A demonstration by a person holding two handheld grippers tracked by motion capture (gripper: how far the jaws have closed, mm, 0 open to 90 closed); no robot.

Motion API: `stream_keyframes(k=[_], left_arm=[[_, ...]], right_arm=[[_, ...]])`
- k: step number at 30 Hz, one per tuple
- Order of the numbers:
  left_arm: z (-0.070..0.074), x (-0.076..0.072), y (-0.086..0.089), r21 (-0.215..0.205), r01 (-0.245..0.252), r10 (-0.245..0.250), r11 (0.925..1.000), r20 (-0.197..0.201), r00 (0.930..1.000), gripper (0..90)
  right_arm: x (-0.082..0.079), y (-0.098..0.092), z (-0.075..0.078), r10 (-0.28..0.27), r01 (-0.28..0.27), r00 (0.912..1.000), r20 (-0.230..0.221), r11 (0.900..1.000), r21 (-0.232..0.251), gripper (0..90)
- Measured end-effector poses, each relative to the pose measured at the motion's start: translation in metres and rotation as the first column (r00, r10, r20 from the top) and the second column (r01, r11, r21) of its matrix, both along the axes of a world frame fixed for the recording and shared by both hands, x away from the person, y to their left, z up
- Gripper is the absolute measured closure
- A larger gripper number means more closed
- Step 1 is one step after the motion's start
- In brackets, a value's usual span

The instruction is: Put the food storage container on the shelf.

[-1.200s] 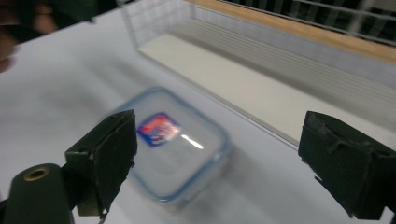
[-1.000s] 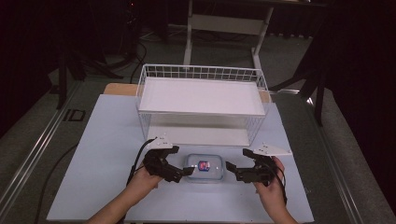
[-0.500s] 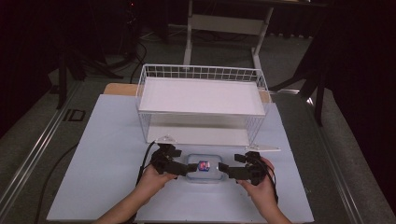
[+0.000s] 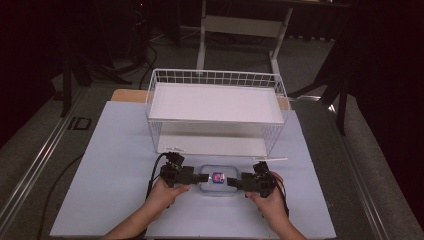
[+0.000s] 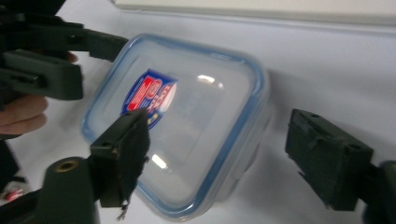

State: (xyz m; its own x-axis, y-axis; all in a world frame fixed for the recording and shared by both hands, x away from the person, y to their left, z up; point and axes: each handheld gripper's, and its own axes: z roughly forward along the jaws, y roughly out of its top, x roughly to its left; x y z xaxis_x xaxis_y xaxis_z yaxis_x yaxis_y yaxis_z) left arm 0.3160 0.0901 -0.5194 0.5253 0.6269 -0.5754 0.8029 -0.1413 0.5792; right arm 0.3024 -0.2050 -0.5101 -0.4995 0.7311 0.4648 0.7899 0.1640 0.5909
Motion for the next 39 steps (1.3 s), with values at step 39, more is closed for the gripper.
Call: stream_keyframes(k=[39], left_arm=[[0.004,-0.023,-0.007,0.03,0.04,-0.038,0.9987,-0.063,0.9973,47.3]], right_arm=[[-0.015,-0.003,0.007,-0.042,0.045,0.9919,-0.12,0.999,0.022,49.2]])
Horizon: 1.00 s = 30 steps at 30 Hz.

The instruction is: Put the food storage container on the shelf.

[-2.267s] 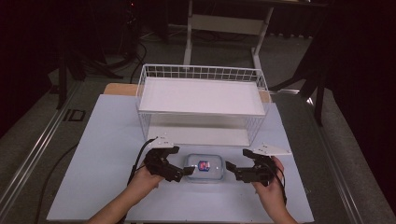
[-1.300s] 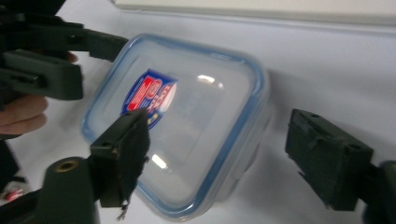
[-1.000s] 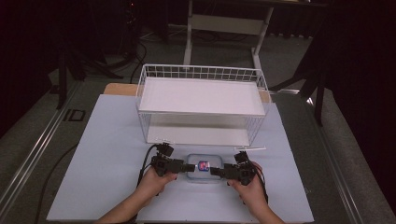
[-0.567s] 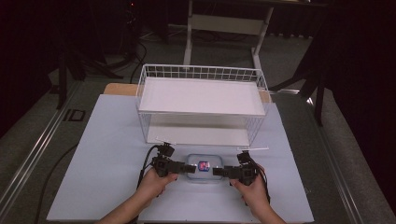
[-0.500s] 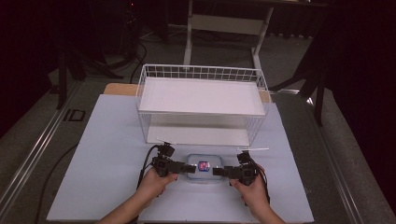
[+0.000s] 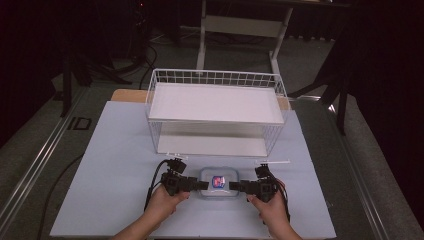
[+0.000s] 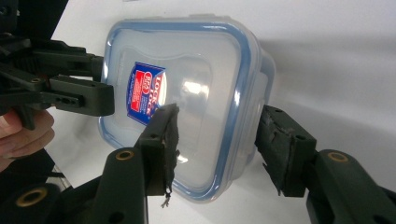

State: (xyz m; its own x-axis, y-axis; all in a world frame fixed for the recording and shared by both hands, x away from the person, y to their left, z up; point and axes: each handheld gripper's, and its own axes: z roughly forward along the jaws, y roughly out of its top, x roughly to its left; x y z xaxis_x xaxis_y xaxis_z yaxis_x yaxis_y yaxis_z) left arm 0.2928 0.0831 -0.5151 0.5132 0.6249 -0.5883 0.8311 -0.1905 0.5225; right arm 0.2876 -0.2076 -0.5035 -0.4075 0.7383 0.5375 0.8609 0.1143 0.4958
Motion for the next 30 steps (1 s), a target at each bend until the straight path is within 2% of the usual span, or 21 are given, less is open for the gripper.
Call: stream_keyframes(k=[7,12,15,16,19,21,25,30], left_arm=[[0.004,-0.007,-0.003,0.034,-0.009,0.008,0.9994,0.024,0.9997,47.8],[0.006,-0.011,-0.005,0.055,-0.016,0.015,0.9983,0.034,0.9993,47.9],[0.007,-0.011,-0.004,0.041,-0.034,0.033,0.9986,0.027,0.9991,49.9],[0.008,-0.011,-0.004,0.046,-0.033,0.031,0.9984,0.038,0.9988,50.5],[0.011,-0.011,-0.005,0.054,-0.039,0.036,0.9978,0.055,0.9978,51.1],[0.014,-0.009,-0.005,0.069,-0.036,0.031,0.997,0.065,0.9974,51.7],[0.02,-0.005,-0.004,0.075,-0.052,0.046,0.9959,0.077,0.996,52.6],[0.024,0.0,0.001,0.064,-0.064,0.058,0.9959,0.083,0.9949,52.5]], right_arm=[[-0.009,0.002,0.001,-0.012,0.013,0.9988,0.047,1.0,-0.013,51.0],[-0.008,0.0,0.003,-0.04,0.041,0.9983,0.042,0.999,-0.003,55.2],[-0.009,0.002,0.005,-0.034,0.035,0.9978,0.056,0.999,-0.02,55.7],[-0.01,0.002,0.006,-0.033,0.034,0.9976,0.062,0.999,-0.025,56.1],[-0.009,0.002,0.007,-0.039,0.041,0.9976,0.057,0.999,-0.028,56.4],[-0.009,0.003,0.008,-0.039,0.041,0.9969,0.069,0.999,-0.035,56.5],[-0.005,0.003,0.007,-0.051,0.052,0.9964,0.068,0.999,-0.013,56.6],[0.0,0.008,0.011,-0.055,0.056,0.9943,0.091,0.998,-0.012,56.8]])
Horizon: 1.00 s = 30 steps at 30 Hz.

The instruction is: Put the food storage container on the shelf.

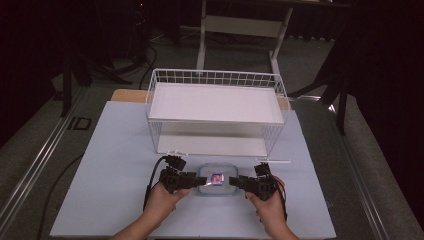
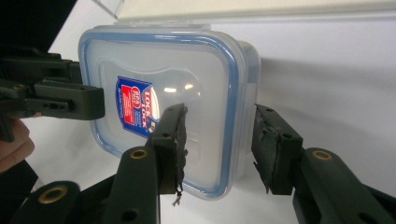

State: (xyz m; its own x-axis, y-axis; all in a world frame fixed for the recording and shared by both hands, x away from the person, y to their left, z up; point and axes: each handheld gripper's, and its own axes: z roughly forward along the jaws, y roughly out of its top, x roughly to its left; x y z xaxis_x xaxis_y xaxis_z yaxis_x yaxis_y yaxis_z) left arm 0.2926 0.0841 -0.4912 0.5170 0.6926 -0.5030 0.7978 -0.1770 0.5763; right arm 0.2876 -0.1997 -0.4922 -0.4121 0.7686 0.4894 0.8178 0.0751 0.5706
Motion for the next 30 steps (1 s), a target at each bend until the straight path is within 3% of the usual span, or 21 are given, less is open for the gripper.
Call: stream_keyframes(k=[15,19,27,30], left_arm=[[0.013,0.027,0.003,-0.056,-0.045,0.05,0.9975,0.09,0.9947,52.5],[0.012,0.036,0.003,-0.045,-0.04,0.044,0.9982,0.116,0.9923,52.5],[-0.003,0.054,0.007,-0.083,-0.076,0.084,0.9937,0.106,0.9908,52.6],[-0.006,0.061,0.008,-0.086,-0.075,0.086,0.9935,0.132,0.9875,52.5]], right_arm=[[0.031,0.004,0.025,-0.028,0.029,0.9947,0.098,1.0,-0.009,57.7],[0.041,0.005,0.029,-0.039,0.044,0.9909,0.129,0.998,-0.034,61.9],[0.063,0.008,0.022,-0.072,0.074,0.9858,0.151,0.997,-0.01,62.9],[0.069,0.009,0.016,-0.091,0.091,0.9848,0.148,0.996,0.005,62.9]])
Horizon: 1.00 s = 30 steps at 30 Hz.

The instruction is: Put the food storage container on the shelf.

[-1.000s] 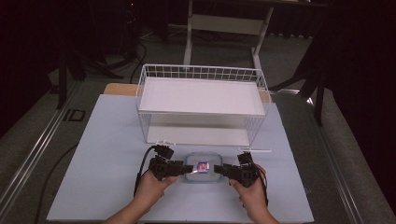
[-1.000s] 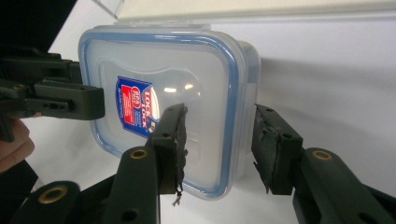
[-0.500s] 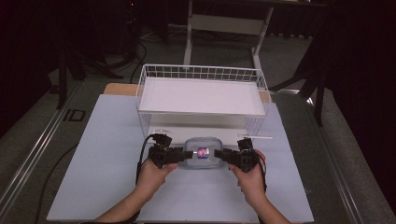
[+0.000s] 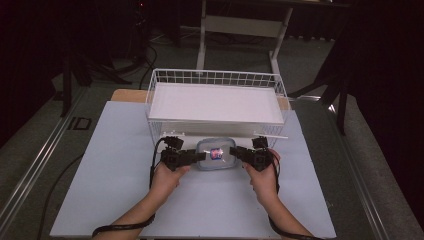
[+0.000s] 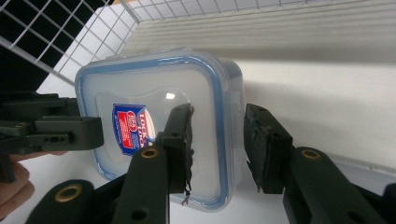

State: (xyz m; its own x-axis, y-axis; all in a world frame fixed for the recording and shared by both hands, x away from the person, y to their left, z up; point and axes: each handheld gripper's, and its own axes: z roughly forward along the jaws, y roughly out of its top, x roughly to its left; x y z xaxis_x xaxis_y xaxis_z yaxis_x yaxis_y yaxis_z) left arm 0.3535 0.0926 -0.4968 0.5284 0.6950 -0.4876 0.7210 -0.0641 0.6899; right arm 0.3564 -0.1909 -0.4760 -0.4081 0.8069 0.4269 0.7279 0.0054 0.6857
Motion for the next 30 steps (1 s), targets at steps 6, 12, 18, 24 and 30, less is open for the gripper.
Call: stream_keyframes(k=[6,12,18,24,30], left_arm=[[-0.002,0.009,-0.001,-0.012,-0.017,0.018,0.9998,0.022,0.9996,52.4],[-0.005,0.02,0.002,-0.037,-0.052,0.053,0.998,0.026,0.9983,52.4],[-0.009,0.029,0.004,-0.047,-0.057,0.057,0.9973,0.016,0.9982,50.9],[-0.011,0.038,0.001,-0.032,-0.045,0.047,0.9985,0.056,0.9973,50.0],[-0.013,0.041,-0.004,0.026,-0.068,0.064,0.9974,0.108,0.992,48.0]], right_arm=[[0.009,0.0,-0.001,-0.011,0.011,0.9995,0.029,1.0,0.008,62.8],[0.016,0.003,-0.008,-0.024,0.024,0.9994,0.024,1.0,0.002,62.1],[0.02,0.007,-0.012,-0.036,0.036,0.9985,0.041,0.999,-0.005,63.5],[0.025,0.013,-0.01,-0.062,0.068,0.9944,0.085,0.995,-0.066,60.9],[0.03,0.015,-0.02,-0.075,0.085,0.9914,0.107,0.992,-0.092,55.9]])
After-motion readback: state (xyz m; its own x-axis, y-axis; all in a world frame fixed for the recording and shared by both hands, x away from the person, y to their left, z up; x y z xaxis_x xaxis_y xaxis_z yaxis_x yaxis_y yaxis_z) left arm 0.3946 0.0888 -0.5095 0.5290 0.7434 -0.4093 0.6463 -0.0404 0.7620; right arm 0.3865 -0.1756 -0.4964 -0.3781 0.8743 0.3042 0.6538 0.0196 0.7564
